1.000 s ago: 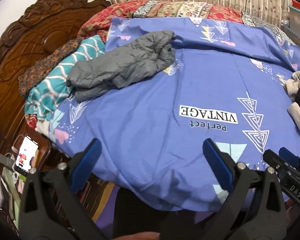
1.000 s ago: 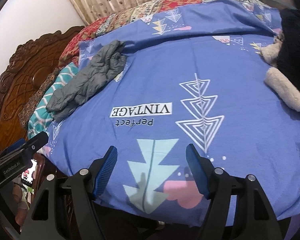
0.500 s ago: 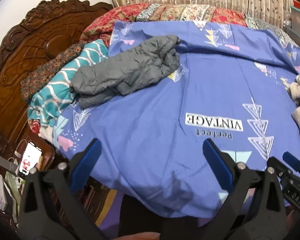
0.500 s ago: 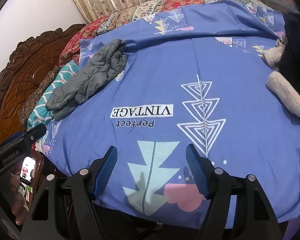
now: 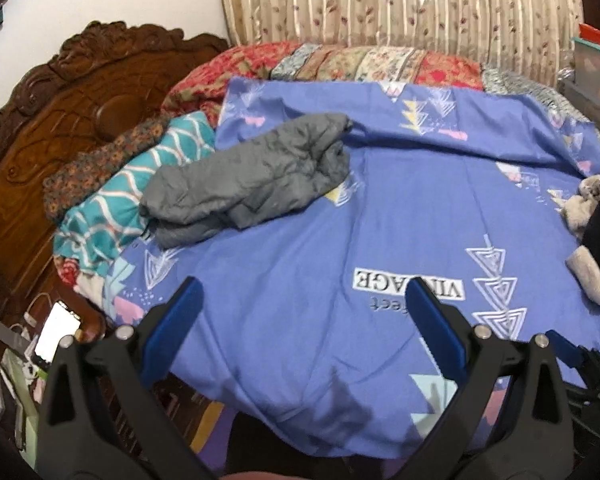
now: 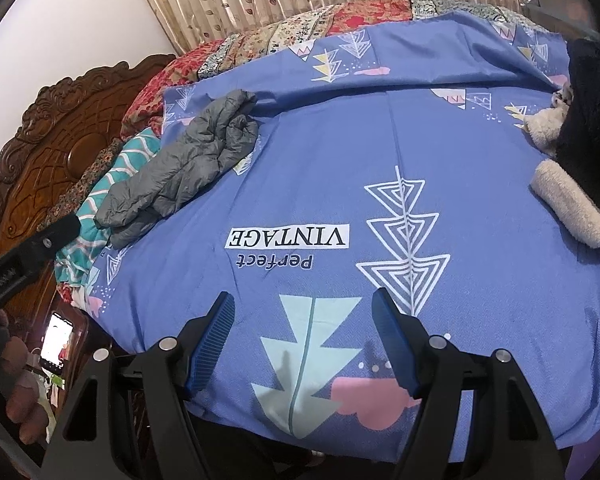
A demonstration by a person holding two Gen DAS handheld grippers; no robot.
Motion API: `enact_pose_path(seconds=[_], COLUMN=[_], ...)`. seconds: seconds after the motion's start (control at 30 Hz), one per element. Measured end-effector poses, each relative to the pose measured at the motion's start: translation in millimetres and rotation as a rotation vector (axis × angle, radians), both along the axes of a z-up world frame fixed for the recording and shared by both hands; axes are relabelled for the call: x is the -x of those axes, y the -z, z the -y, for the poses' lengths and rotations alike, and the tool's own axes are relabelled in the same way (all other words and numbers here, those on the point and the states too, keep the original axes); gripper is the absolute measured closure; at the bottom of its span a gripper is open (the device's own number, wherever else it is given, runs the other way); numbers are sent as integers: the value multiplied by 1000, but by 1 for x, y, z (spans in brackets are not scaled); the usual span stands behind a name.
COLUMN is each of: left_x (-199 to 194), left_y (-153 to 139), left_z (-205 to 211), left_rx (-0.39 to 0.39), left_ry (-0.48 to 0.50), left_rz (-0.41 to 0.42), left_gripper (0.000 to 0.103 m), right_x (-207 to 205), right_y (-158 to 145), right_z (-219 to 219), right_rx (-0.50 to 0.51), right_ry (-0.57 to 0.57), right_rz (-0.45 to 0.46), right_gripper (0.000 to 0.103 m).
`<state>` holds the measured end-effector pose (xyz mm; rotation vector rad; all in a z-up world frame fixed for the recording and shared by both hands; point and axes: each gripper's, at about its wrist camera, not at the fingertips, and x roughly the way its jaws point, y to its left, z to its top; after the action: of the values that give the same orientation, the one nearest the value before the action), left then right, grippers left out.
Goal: Fold large clothes
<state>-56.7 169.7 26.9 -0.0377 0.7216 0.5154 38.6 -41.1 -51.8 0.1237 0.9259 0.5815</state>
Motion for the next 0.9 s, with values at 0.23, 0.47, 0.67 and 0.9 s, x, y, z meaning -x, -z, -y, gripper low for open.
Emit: enact_pose_path(seconds=[0.23, 0.47, 0.67, 0.9], left_x=[2, 7, 12, 13], left_y=[-7, -9, -11, -11], left_z=[11, 5, 0, -1], left_rx=[1, 17, 4, -7], left_ry=[37, 18, -6, -18], left_rz=[15, 22, 34, 34], left_gripper=[6, 6, 6, 6], right_x=[1, 2, 4, 5], right_y=[1, 3, 4, 5], right_z=[3, 1, -1, -2], right_rx=[-4, -2, 2, 4], right_ry=[10, 3, -2, -4], right_rz=[-2, -7, -10, -11], right_gripper=[14, 14, 14, 14])
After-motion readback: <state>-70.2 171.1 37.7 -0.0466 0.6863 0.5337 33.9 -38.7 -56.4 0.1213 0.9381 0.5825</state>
